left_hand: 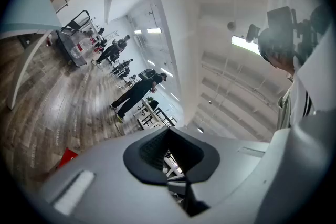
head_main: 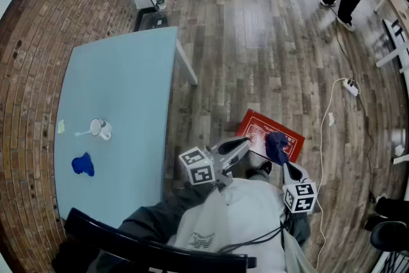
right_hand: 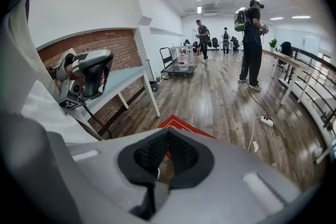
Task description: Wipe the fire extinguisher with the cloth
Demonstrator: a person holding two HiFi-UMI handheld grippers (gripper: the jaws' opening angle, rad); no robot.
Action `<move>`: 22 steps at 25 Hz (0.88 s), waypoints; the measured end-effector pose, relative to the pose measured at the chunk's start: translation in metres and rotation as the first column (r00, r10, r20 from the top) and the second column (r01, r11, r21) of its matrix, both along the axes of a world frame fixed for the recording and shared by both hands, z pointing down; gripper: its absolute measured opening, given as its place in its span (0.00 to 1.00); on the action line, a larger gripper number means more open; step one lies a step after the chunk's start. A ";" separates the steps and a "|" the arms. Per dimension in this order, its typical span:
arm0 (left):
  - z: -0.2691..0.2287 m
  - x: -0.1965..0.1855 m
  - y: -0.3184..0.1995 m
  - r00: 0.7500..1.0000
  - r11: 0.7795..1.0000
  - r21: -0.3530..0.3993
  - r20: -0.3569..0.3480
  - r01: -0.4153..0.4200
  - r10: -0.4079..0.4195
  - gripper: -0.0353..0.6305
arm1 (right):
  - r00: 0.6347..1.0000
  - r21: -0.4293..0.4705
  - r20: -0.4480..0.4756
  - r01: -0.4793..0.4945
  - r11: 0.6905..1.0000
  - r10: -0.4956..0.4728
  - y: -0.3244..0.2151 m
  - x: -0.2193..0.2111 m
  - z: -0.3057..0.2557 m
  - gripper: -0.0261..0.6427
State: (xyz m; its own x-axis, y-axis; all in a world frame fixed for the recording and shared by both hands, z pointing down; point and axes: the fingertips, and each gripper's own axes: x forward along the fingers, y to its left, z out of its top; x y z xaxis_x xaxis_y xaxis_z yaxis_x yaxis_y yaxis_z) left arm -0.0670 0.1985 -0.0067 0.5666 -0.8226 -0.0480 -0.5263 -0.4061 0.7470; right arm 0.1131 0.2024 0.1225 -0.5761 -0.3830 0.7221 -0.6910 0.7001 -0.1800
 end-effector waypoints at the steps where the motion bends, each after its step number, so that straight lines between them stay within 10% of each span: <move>1: 0.002 -0.002 0.001 1.000 1.000 0.007 -0.001 0.000 0.000 0.06 | 1.000 0.000 -0.001 0.003 1.000 -0.003 0.002 -0.003 0.000 0.04; 22: 0.036 0.018 -0.027 0.998 0.997 -0.062 0.051 0.051 -0.047 0.06 | 0.992 0.043 0.129 0.007 0.999 -0.013 -0.031 0.027 0.029 0.05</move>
